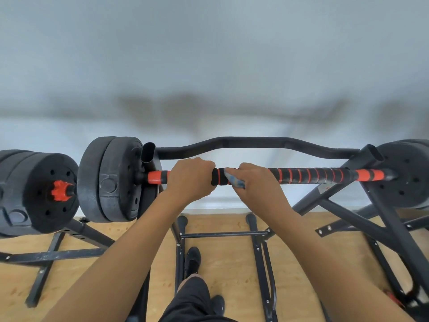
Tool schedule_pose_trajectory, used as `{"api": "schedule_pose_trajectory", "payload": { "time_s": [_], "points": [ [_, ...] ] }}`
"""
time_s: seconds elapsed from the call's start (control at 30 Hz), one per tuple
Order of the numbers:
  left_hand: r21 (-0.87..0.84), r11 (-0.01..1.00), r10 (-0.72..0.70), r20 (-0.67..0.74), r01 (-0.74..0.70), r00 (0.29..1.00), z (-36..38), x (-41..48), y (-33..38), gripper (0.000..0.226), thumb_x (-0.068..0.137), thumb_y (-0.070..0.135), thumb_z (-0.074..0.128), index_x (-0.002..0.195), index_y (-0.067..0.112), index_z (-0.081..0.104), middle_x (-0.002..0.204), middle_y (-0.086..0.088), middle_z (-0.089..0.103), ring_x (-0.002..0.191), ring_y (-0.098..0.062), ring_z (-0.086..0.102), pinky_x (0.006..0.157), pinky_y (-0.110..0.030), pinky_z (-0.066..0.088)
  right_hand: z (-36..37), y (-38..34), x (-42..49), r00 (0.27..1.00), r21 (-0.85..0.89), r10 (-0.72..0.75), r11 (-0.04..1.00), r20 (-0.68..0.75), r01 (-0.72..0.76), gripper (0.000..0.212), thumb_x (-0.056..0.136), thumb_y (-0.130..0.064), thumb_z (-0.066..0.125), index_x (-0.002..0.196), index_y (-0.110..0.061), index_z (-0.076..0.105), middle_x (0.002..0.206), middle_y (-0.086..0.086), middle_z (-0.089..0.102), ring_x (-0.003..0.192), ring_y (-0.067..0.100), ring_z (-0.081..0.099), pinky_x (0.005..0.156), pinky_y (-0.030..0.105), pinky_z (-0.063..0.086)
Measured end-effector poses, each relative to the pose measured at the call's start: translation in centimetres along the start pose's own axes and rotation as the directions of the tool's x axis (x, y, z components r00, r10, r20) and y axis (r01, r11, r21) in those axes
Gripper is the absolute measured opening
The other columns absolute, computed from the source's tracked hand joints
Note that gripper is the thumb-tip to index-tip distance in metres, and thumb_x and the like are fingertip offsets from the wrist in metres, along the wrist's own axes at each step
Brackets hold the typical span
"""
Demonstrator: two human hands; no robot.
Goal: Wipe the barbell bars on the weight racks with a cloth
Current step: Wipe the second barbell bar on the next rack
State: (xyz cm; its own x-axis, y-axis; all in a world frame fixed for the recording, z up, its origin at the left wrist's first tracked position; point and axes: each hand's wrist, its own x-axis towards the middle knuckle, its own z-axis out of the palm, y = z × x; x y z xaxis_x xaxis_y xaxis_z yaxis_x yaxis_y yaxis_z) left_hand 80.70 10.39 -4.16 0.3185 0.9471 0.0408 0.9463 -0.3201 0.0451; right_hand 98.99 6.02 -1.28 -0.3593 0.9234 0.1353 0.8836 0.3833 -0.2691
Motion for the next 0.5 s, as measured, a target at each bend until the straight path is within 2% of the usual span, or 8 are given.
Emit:
{"api": "schedule_pose_trajectory", "payload": {
  "time_s": [0.07, 0.17, 0.2, 0.33, 0.37, 0.43, 0.5],
  "points": [
    [-0.009, 1.000, -0.010, 0.006, 0.010, 1.000, -0.1, 0.0, 0.0, 0.023, 0.092, 0.041, 0.061, 0.077, 0.025, 0.054, 0.064, 0.007, 0.056, 0.057, -0.011, 0.058, 0.063, -0.030, 0.058, 0.4, 0.3, -1.8, 0.998, 0.083, -0.011, 0.996, -0.063, 0.016, 0.030, 0.092, -0.017, 0.070, 0.122, -0.022, 0.070, 0.073, -0.008, 0.043, 0.064, 0.014, 0.046, 0.058, 0.022, 0.037],
    [-0.021, 1.000, 0.003, 0.013, -0.003, 1.000, -0.3, -0.1, 0.0, 0.021, 0.091, 0.042, 0.062, 0.081, 0.025, 0.056, 0.066, 0.008, 0.056, 0.060, -0.013, 0.059, 0.063, -0.030, 0.057, 1.0, 0.6, -4.0, 0.997, 0.149, -0.046, 0.987, -0.068, 0.056, 0.018, 0.089, -0.013, 0.074, 0.105, -0.021, 0.077, 0.068, -0.005, 0.049, 0.058, 0.015, 0.049, 0.051, 0.025, 0.046],
    [-0.019, 1.000, 0.005, 0.015, -0.005, 1.000, -0.3, -0.2, 0.0, 0.021, 0.091, 0.042, 0.062, 0.081, 0.025, 0.056, 0.066, 0.008, 0.056, 0.060, -0.013, 0.059, 0.062, -0.029, 0.056, 0.9, 0.6, -4.2, 0.997, 0.163, -0.035, 0.985, -0.070, 0.046, 0.019, 0.088, -0.013, 0.074, 0.105, -0.021, 0.077, 0.068, -0.006, 0.050, 0.059, 0.014, 0.050, 0.051, 0.027, 0.049],
    [-0.003, 1.000, -0.007, 0.012, 0.007, 1.000, -0.5, -0.2, 0.2, 0.020, 0.091, 0.040, 0.061, 0.081, 0.025, 0.055, 0.065, 0.007, 0.056, 0.059, -0.014, 0.059, 0.063, -0.030, 0.057, -1.4, 0.5, -1.0, 0.975, 0.217, 0.062, 0.976, -0.213, -0.015, 0.023, 0.091, -0.017, 0.070, 0.111, -0.025, 0.076, 0.071, -0.009, 0.056, 0.065, 0.011, 0.052, 0.063, 0.019, 0.045],
    [-0.001, 1.000, -0.010, 0.017, 0.010, 1.000, -0.5, -0.3, 0.2, 0.019, 0.091, 0.040, 0.061, 0.082, 0.024, 0.057, 0.066, 0.007, 0.057, 0.060, -0.015, 0.060, 0.065, -0.032, 0.059, -1.9, 0.3, 0.3, 0.976, 0.211, 0.075, 0.977, -0.206, -0.031, 0.020, 0.092, -0.018, 0.067, 0.110, -0.024, 0.075, 0.072, -0.007, 0.060, 0.068, 0.013, 0.055, 0.067, 0.022, 0.048],
    [0.005, 1.000, -0.015, 0.021, 0.015, 1.000, -0.6, -0.2, 0.2, 0.019, 0.093, 0.040, 0.060, 0.083, 0.023, 0.060, 0.066, 0.006, 0.058, 0.061, -0.016, 0.062, 0.067, -0.034, 0.061, -1.8, 0.2, 2.4, 0.992, 0.170, 0.085, 0.983, -0.093, -0.068, 0.018, 0.094, -0.022, 0.061, 0.104, -0.026, 0.075, 0.077, -0.004, 0.064, 0.073, 0.016, 0.059, 0.070, 0.027, 0.050],
    [0.008, 1.000, -0.021, 0.020, 0.021, 1.000, -0.6, -0.2, 0.2, 0.019, 0.092, 0.037, 0.058, 0.079, 0.023, 0.059, 0.065, 0.005, 0.058, 0.060, -0.017, 0.061, 0.067, -0.035, 0.061, -1.0, -0.2, 3.3, 0.996, 0.056, 0.080, 0.995, 0.047, -0.083, 0.017, 0.093, -0.024, 0.054, 0.092, -0.031, 0.070, 0.074, -0.006, 0.055, 0.072, 0.017, 0.057, 0.064, 0.027, 0.046]
  ]
}}
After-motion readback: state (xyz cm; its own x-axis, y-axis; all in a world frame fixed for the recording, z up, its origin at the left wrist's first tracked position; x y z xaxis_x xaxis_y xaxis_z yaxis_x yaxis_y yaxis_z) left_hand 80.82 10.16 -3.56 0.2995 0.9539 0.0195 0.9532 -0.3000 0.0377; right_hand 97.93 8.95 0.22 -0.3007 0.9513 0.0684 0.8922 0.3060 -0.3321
